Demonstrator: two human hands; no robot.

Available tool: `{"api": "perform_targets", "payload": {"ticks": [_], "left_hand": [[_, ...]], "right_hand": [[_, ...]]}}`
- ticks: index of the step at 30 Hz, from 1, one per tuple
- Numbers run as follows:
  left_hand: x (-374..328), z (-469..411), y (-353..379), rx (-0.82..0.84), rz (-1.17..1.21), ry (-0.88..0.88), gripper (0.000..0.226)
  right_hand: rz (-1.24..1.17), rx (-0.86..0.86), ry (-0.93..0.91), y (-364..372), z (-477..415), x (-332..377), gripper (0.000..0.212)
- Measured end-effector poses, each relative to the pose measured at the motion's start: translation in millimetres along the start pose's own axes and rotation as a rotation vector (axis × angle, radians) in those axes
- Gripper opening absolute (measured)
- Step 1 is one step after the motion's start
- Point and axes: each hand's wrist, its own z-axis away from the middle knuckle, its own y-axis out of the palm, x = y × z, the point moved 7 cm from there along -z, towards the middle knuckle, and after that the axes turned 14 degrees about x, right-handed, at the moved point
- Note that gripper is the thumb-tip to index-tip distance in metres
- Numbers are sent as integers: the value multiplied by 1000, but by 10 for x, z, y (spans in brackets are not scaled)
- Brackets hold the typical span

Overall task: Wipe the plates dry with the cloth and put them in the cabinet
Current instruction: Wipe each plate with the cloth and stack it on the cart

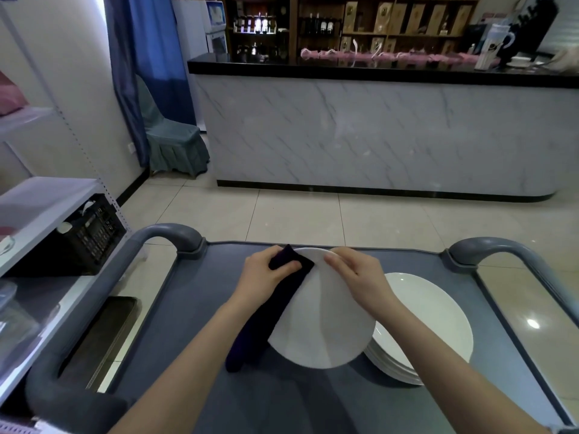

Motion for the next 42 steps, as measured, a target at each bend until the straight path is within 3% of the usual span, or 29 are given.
{"api": "perform_targets", "payload": {"ticks": [5,7,11,14,18,20,23,27,30,33,38,42], "left_hand": [[316,205,-85,-229,204,-139,19],[429,283,-49,-288,296,-198,18],[438,345,-150,-352,278,-187,19],[272,305,-294,-312,149,-94,17],[-22,153,-262,-104,-79,-2,14],[-50,101,-251,-56,-106,4,13],[18,98,-268,-84,-48,-14,12],[222,216,-309,-267,121,-91,20],[388,342,-237,-428,246,-172,19],[474,385,-153,-468,310,-221,21],[368,292,-242,-380,225,-147,17],[85,105,-260,-171,35,-38,15]], "right_hand": [[-287,-293,89,-61,150,-184,37],[-394,-376,130,-35,203,-239,34],[-187,-188,118,-49,124,-156,20],[-81,0,80,-132,-11,-69,8],[121,263,49,16,-220,44,17],[94,284,36,87,-257,47,24],[5,149,-8,65,-248,51,37],[-130,-93,6,-6,-142,-1,41],[-360,-327,101,-9,15,-165,38],[-470,-410,176,59,119,-279,30],[-304,-271,112,-89,41,-203,29],[-1,-9,60,-177,-147,-15,35]]}}
